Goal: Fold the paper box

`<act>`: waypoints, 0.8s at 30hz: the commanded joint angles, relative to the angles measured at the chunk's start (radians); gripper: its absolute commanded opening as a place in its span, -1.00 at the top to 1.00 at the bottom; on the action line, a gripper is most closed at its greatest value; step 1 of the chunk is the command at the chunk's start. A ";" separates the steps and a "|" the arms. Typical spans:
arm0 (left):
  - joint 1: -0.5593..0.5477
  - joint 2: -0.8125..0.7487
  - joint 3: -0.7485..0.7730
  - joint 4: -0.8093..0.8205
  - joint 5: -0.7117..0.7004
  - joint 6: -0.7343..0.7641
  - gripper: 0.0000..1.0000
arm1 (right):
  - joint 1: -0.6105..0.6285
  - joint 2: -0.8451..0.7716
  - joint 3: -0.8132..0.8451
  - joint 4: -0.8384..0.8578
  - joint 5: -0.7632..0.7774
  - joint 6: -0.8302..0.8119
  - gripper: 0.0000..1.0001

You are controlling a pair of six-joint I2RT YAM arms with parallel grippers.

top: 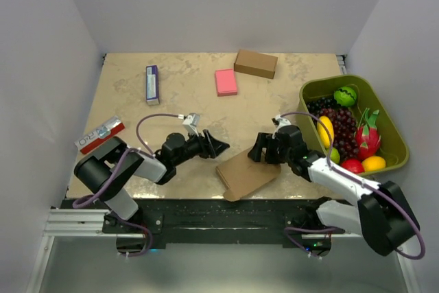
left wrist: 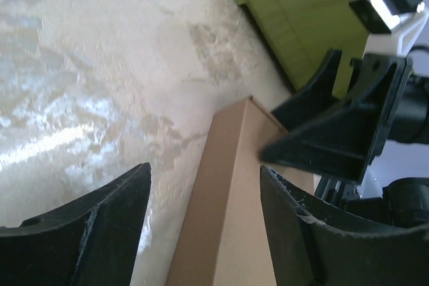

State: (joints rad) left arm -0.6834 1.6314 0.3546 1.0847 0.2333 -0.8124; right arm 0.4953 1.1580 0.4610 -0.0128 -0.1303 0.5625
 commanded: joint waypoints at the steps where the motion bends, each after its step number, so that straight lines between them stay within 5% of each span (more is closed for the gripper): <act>1: 0.053 -0.030 0.070 0.017 0.064 0.054 -0.40 | 0.002 -0.104 -0.028 -0.055 0.032 0.051 -0.62; 6: 0.059 -0.195 0.162 -0.374 -0.050 0.283 -0.49 | 0.002 -0.069 -0.007 -0.070 0.075 0.030 -0.51; 12: 0.062 -0.356 0.191 -0.679 -0.132 0.384 -0.61 | 0.000 -0.003 -0.005 -0.030 0.069 0.043 -0.08; 16: 0.073 -0.470 0.266 -0.891 -0.118 0.413 -0.72 | 0.002 -0.012 -0.012 -0.012 0.084 0.085 0.09; 24: 0.160 -0.524 0.504 -1.238 0.056 0.530 -0.95 | 0.000 0.038 -0.022 0.069 0.074 0.132 0.84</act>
State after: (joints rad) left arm -0.5686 1.1099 0.7136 0.0319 0.1799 -0.3801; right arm 0.4961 1.1473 0.4442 0.0120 -0.0734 0.6670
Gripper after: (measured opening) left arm 0.967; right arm 0.486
